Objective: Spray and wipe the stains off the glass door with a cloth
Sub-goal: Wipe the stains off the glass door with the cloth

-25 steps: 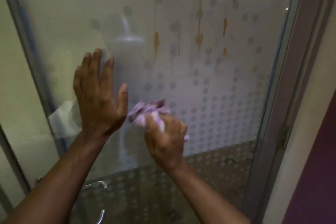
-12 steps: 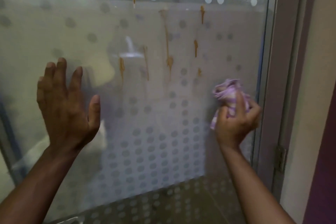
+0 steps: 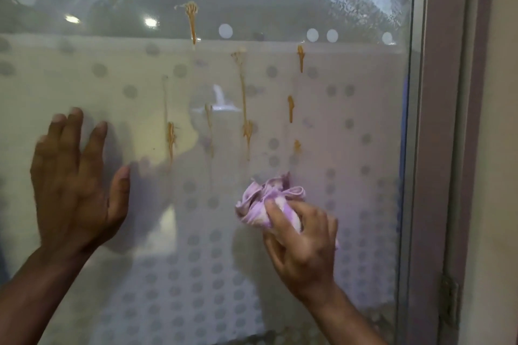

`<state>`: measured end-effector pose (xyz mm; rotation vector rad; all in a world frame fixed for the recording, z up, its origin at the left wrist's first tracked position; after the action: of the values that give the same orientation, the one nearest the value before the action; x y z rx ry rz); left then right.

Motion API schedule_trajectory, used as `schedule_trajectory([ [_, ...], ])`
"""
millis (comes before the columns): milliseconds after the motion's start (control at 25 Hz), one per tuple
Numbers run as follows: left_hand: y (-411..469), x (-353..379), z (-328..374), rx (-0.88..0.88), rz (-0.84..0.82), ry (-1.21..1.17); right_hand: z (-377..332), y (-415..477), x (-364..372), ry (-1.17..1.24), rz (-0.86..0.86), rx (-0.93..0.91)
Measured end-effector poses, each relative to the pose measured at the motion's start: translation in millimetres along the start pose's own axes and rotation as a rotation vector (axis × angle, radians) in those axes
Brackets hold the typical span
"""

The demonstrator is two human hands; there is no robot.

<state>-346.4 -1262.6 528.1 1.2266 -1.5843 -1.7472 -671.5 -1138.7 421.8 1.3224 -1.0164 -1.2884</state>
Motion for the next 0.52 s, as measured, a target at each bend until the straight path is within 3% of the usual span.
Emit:
schedule_trajectory([
  [80, 0, 5, -5, -0.002, -0.004, -0.003, 21, 15, -7, -0.066, 0.043, -0.037],
  [200, 0, 8, -10, -0.009, -0.014, -0.025, 75, 65, -24, -0.102, 0.181, 0.226],
  [400, -2, 8, -7, -0.015, -0.008, -0.063, 136, 147, -57, 0.071, 0.315, 0.571],
  [520, -3, 5, -5, -0.024, -0.014, -0.018, 112, 147, -51, 0.044, 0.278, 0.521],
])
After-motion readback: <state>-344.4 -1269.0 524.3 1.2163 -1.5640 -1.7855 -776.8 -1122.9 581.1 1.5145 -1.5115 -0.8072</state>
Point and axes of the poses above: each hand's wrist, its own y-axis towards the middle knuckle, its own x-axis out of the palm, z = x × y, the point moved 4 cm from there along y, towards the middle knuckle, and after that the axes turned 10 degrees about -z, right-handed, at the moved point
